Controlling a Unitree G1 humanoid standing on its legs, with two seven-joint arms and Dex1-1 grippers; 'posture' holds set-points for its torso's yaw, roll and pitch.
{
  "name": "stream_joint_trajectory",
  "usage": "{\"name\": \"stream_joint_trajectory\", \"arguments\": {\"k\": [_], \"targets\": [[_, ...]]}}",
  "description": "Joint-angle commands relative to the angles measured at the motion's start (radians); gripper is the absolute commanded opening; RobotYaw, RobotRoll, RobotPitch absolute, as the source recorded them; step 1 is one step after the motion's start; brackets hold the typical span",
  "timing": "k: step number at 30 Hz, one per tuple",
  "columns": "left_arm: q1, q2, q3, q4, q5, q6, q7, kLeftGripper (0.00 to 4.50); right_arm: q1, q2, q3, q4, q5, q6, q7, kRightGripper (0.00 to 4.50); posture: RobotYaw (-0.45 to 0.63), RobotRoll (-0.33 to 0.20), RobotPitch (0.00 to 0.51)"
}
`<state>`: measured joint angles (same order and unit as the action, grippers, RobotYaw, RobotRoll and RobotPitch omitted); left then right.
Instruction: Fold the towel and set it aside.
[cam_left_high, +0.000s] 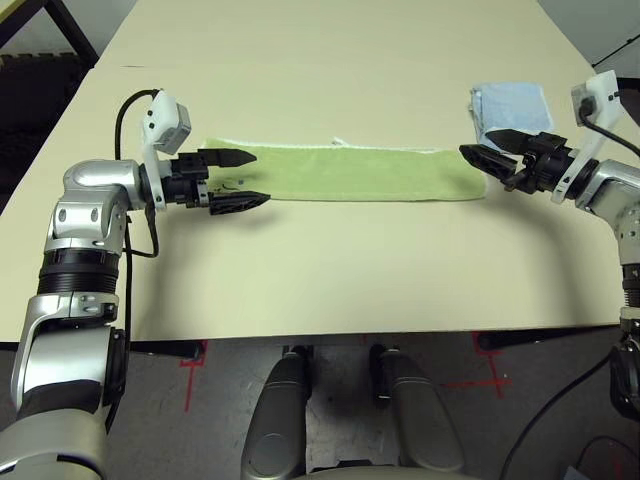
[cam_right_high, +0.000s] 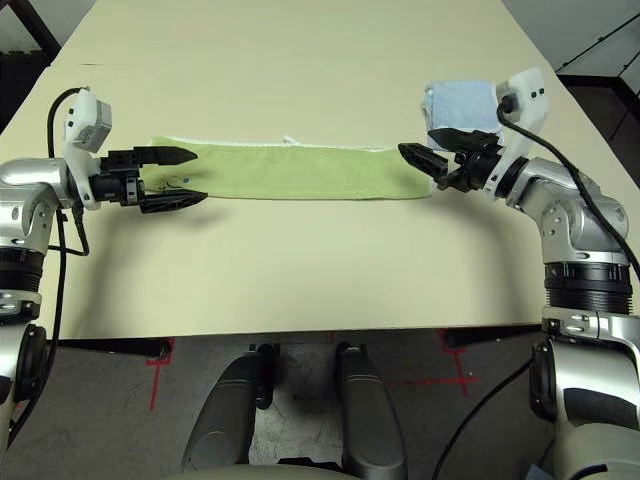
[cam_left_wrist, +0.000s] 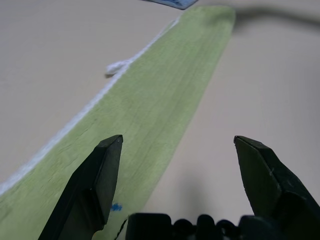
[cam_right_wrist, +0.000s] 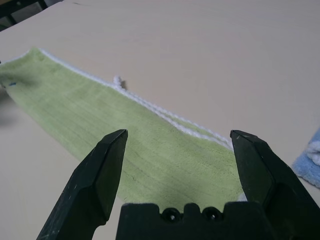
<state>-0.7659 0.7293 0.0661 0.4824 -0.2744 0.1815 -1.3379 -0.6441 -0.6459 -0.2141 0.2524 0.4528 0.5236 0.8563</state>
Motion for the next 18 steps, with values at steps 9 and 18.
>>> {"name": "stream_joint_trajectory", "arguments": {"k": [9, 18], "targets": [[0.107, -0.086, 0.115, -0.158, -0.077, 0.065, 0.27, 4.5, 0.081, 0.102, -0.111, -0.071, 0.071, -0.042, -0.133, 4.46, 0.08, 0.0, 0.256], [0.07, -0.091, 0.077, -0.06, -0.015, -0.096, 0.293, 4.5, 0.068, 0.101, -0.053, -0.024, -0.011, -0.175, -0.13, 4.46, 0.08, 0.0, 0.254]]}}
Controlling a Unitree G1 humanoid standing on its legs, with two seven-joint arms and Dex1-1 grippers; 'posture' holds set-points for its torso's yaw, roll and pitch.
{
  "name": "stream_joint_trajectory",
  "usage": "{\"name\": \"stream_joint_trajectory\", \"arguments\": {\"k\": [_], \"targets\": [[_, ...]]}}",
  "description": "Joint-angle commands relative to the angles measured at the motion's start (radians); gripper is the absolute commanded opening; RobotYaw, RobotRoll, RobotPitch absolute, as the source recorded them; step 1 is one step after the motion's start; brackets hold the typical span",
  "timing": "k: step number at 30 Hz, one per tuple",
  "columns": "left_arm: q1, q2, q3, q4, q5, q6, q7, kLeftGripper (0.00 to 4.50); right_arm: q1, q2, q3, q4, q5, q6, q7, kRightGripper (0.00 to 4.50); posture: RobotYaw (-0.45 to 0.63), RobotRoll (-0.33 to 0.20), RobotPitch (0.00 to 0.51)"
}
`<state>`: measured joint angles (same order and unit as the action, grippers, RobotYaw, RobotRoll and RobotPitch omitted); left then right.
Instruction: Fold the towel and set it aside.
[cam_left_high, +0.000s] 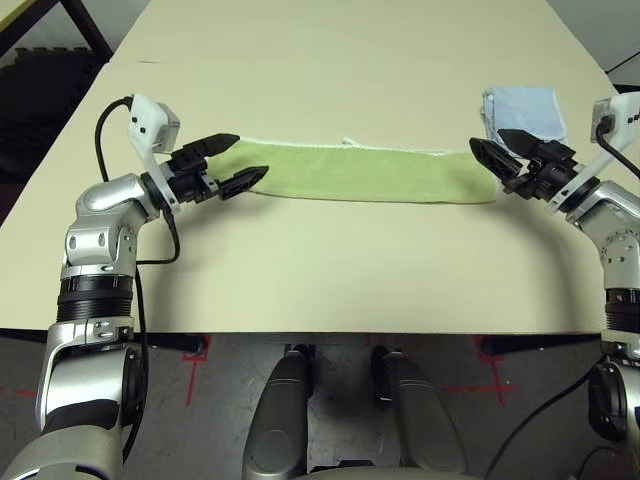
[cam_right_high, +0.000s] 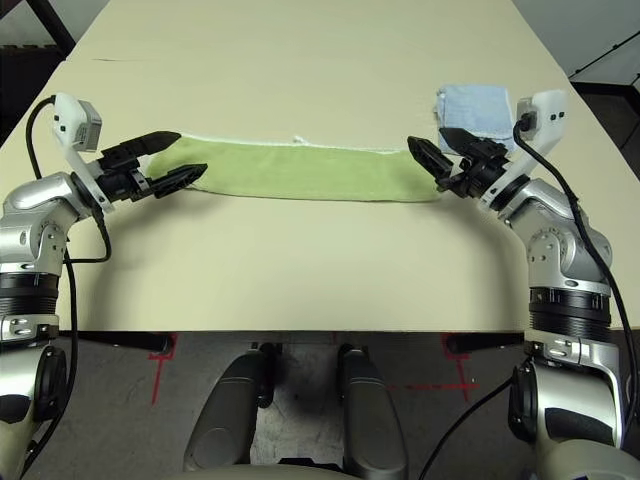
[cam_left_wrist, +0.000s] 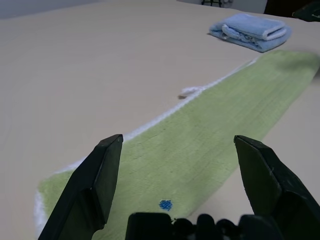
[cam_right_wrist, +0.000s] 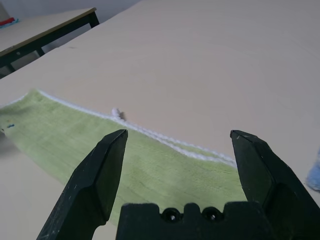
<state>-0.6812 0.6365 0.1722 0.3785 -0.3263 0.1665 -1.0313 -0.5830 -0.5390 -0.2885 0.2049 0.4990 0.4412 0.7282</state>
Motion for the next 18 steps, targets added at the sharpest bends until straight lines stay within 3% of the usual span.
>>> {"name": "stream_joint_trajectory", "arguments": {"k": [1, 5, 9, 11, 14, 18], "targets": [[-0.02, 0.007, -0.04, 0.06, 0.045, -0.101, -0.03, 4.5, 0.012, -0.011, 0.034, 0.029, -0.09, -0.153, 0.0, 4.46, 0.08, 0.0, 0.254], [-0.039, 0.029, -0.079, 0.123, 0.06, -0.154, -0.118, 4.5, 0.041, -0.043, 0.067, 0.039, -0.139, -0.254, 0.065, 4.46, 0.07, 0.0, 0.261], [-0.063, 0.043, -0.106, 0.157, 0.058, -0.154, -0.2, 4.5, 0.073, -0.073, 0.043, 0.001, -0.068, -0.173, 0.129, 4.46, 0.06, 0.0, 0.268], [-0.073, 0.048, -0.116, 0.163, 0.067, -0.162, -0.214, 4.5, 0.082, -0.082, 0.014, -0.04, 0.009, -0.05, 0.131, 4.46, 0.05, 0.0, 0.275], [-0.075, 0.055, -0.13, 0.151, 0.076, -0.145, -0.222, 4.5, 0.083, -0.097, -0.094, -0.116, 0.272, 0.346, 0.06, 4.46, 0.05, 0.0, 0.278], [-0.068, 0.052, -0.126, 0.133, 0.058, -0.115, -0.23, 4.5, 0.088, -0.132, -0.2, -0.12, 0.456, 0.68, -0.047, 4.46, 0.05, 0.0, 0.277]]}}
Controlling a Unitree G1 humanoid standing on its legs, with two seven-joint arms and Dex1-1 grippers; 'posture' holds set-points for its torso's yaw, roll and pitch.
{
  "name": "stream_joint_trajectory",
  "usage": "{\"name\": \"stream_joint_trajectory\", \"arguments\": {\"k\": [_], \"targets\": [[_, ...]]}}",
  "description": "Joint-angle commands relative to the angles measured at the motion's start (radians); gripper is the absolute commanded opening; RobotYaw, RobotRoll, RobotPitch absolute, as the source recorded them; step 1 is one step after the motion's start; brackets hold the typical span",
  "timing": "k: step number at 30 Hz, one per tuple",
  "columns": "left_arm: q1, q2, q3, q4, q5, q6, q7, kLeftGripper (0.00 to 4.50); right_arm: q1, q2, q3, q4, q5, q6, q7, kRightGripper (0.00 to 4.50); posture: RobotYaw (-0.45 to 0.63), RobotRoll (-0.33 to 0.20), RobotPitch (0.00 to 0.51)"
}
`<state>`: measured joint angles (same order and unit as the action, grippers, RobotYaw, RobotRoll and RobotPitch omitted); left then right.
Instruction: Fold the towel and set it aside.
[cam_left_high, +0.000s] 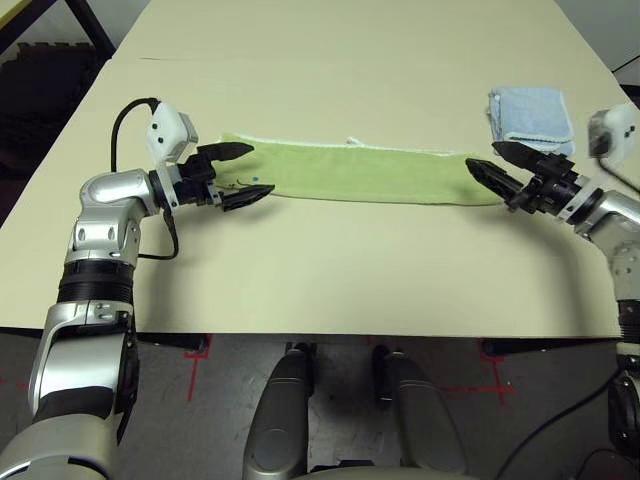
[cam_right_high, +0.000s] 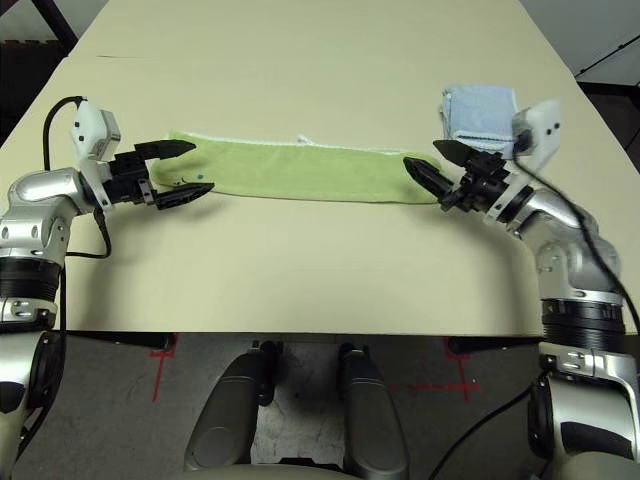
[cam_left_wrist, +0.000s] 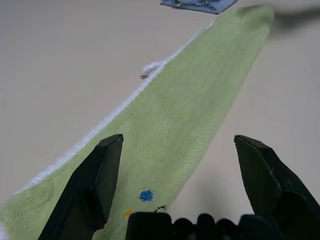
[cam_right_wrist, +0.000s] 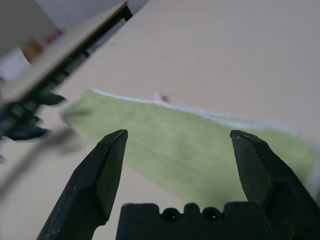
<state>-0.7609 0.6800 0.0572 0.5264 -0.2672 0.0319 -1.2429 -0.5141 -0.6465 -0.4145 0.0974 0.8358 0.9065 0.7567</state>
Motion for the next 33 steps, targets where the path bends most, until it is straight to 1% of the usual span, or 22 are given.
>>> {"name": "stream_joint_trajectory", "arguments": {"k": [1, 2, 6, 9, 15, 19, 26, 30, 33], "targets": [[0.013, 0.007, -0.009, -0.016, -0.004, 0.022, -0.02, 4.5, 0.021, -0.027, -0.093, -0.01, 0.144, 0.265, -0.104, 4.46, 0.05, 0.0, 0.277], [0.014, 0.006, -0.007, -0.018, -0.008, 0.025, -0.021, 4.5, 0.023, -0.029, -0.108, -0.008, 0.159, 0.304, -0.129, 4.46, 0.05, 0.0, 0.275], [0.006, -0.007, 0.005, -0.016, -0.039, 0.039, -0.041, 4.5, 0.027, 0.02, -0.217, 0.009, 0.233, 0.413, -0.276, 4.46, 0.05, 0.0, 0.273], [0.0, -0.006, 0.004, -0.009, -0.044, 0.033, -0.057, 4.5, 0.032, 0.05, -0.277, 0.001, 0.284, 0.47, -0.353, 4.46, 0.05, 0.0, 0.272], [-0.007, -0.016, 0.008, -0.003, -0.063, 0.026, -0.099, 4.5, 0.065, 0.102, -0.348, -0.007, 0.328, 0.492, -0.483, 4.46, 0.04, 0.0, 0.272], [-0.011, -0.028, 0.015, -0.015, -0.088, 0.041, -0.107, 4.5, 0.089, 0.112, -0.35, -0.008, 0.335, 0.478, -0.523, 4.46, 0.05, 0.0, 0.272], [-0.018, -0.033, 0.013, -0.015, -0.092, 0.034, -0.105, 4.5, 0.111, 0.117, -0.35, -0.006, 0.325, 0.423, -0.556, 4.46, 0.05, 0.0, 0.271], [-0.019, -0.034, 0.011, -0.02, -0.092, 0.039, -0.1, 4.5, 0.128, 0.138, -0.306, -0.018, 0.284, 0.351, -0.555, 4.46, 0.05, 0.0, 0.272], [-0.016, -0.034, 0.009, -0.027, -0.092, 0.046, -0.099, 4.5, 0.11, 0.17, -0.275, -0.011, 0.279, 0.325, -0.569, 4.46, 0.05, 0.0, 0.272]]}}
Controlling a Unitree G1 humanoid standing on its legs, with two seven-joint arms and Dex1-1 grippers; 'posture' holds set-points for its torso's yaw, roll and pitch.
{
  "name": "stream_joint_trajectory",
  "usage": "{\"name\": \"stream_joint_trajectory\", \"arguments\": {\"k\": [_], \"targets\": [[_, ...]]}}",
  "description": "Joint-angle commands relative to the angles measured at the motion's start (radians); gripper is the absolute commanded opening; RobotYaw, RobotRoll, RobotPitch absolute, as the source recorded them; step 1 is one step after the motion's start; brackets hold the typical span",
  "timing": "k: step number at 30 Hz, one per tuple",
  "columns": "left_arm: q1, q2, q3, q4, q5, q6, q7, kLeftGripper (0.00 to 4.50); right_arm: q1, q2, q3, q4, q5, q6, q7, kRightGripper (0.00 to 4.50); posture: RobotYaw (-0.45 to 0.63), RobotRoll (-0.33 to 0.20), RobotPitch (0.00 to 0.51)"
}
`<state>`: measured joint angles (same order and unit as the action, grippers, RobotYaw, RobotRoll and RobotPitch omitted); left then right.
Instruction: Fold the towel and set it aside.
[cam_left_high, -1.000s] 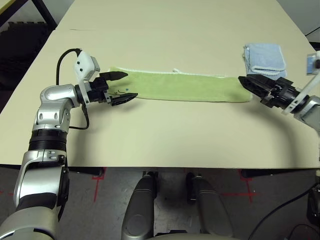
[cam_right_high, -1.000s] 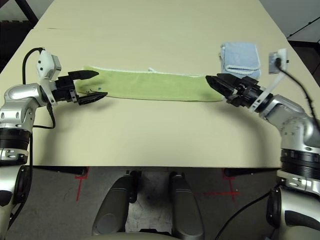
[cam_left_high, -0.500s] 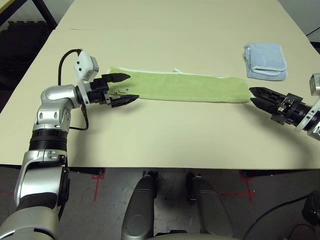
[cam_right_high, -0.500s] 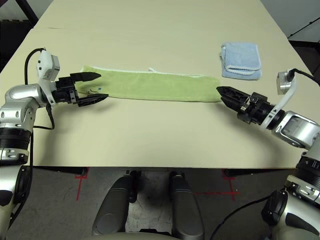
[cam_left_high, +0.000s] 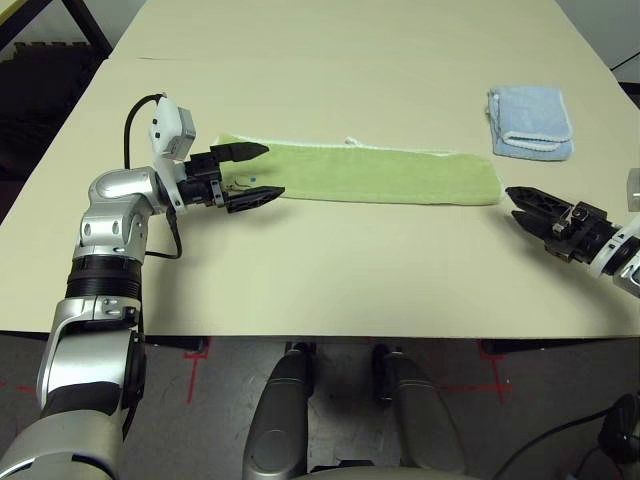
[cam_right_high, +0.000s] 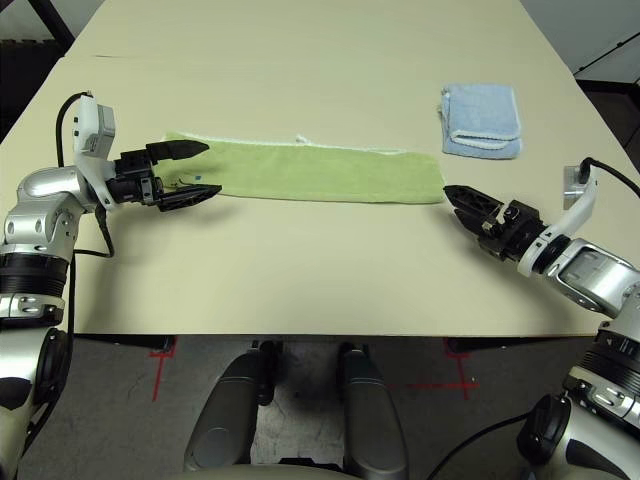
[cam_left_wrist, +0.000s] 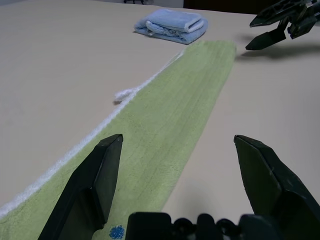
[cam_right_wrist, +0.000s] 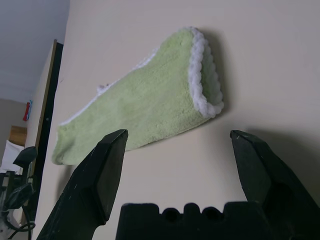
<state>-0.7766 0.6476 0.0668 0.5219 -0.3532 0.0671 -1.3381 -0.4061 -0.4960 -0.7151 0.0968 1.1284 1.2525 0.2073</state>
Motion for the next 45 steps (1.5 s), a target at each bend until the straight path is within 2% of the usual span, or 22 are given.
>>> {"name": "stream_joint_trajectory", "arguments": {"k": [1, 9, 19, 22, 26, 31, 37, 45], "targets": [[-0.001, -0.001, -0.001, -0.025, -0.006, 0.013, -0.003, 4.5, -0.007, 0.029, 0.038, -0.004, -0.019, -0.027, -0.027, 4.46, 0.05, 0.0, 0.272], [0.005, 0.004, -0.003, -0.043, -0.003, 0.029, -0.001, 4.5, -0.059, 0.081, 0.082, 0.036, -0.058, -0.119, -0.062, 4.46, 0.07, 0.0, 0.268], [0.016, 0.01, 0.001, -0.052, 0.0, 0.037, 0.003, 4.5, -0.054, 0.079, 0.076, 0.055, -0.102, -0.206, -0.078, 4.46, 0.06, 0.0, 0.264], [0.015, 0.01, 0.0, -0.048, 0.0, 0.037, 0.003, 4.5, -0.052, 0.09, 0.075, 0.047, -0.095, -0.21, -0.088, 3.56, 0.06, 0.0, 0.262], [0.013, 0.008, -0.002, -0.045, 0.002, 0.039, 0.002, 4.5, -0.057, 0.106, 0.078, 0.038, -0.094, -0.222, -0.107, 2.09, 0.06, 0.0, 0.261], [0.013, 0.009, -0.004, -0.045, 0.004, 0.04, 0.003, 4.5, -0.068, 0.112, 0.082, 0.032, -0.094, -0.232, -0.123, 0.07, 0.06, 0.0, 0.261], [0.024, 0.006, -0.005, -0.056, 0.003, 0.045, 0.008, 4.5, -0.066, 0.102, 0.074, 0.03, -0.095, -0.249, -0.13, 0.03, 0.05, 0.0, 0.253], [0.017, 0.003, -0.007, -0.051, 0.003, 0.051, 0.007, 4.5, 0.006, 0.04, 0.03, -0.008, -0.069, -0.231, -0.119, 0.03, 0.04, 0.0, 0.242]]}}
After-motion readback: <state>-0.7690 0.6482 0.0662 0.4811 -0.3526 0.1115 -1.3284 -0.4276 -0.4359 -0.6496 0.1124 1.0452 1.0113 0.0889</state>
